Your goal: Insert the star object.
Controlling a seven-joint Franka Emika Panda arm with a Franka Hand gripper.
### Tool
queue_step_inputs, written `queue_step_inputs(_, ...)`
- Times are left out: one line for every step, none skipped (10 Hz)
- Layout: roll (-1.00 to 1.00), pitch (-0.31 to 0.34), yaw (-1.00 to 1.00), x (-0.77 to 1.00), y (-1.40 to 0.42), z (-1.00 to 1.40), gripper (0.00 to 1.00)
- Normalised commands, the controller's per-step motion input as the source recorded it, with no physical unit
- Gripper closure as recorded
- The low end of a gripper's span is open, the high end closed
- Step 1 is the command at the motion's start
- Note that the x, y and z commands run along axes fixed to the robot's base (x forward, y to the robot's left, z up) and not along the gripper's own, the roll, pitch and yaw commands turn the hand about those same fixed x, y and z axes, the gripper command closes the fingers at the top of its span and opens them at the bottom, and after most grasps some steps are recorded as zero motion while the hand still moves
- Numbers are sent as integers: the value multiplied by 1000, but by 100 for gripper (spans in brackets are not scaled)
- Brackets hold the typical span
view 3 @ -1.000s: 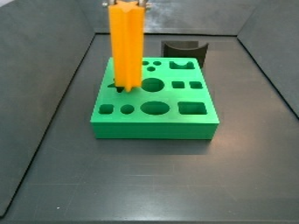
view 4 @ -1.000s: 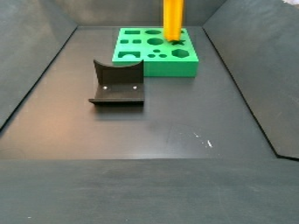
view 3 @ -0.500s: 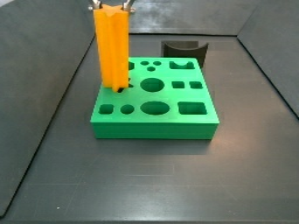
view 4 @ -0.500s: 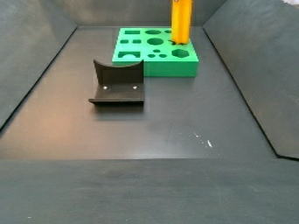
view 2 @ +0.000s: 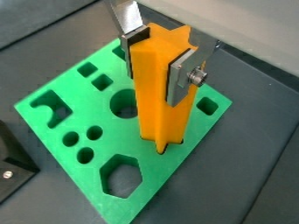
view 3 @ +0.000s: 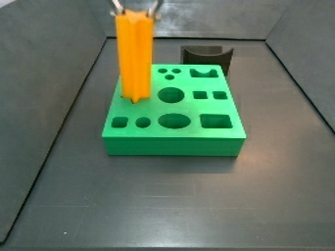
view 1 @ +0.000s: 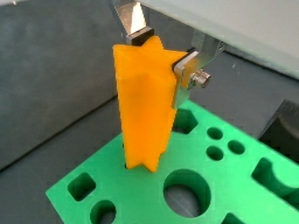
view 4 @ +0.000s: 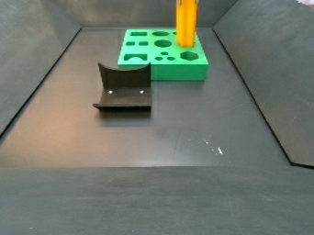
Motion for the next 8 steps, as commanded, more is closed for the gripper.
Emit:
queue_step_inputs(-89, -90, 0, 0, 0, -434, 100)
queue_step_inputs(-111, -130, 0, -51, 17, -403, 100)
queue_step_inputs(-94, -143, 0, -54, 23, -417, 100)
queue_step_inputs(-61, -151, 6, -66, 0, -451, 100)
queue_step_inputs(-16, -150, 9, -51, 0, -457, 100)
queue_step_inputs(0, -129, 0, -49, 0, -389, 100)
queue_step_inputs(-46, -103, 0, 0, 0, -134, 100)
queue_step_inputs(-3, 0, 0, 0, 0, 0, 100)
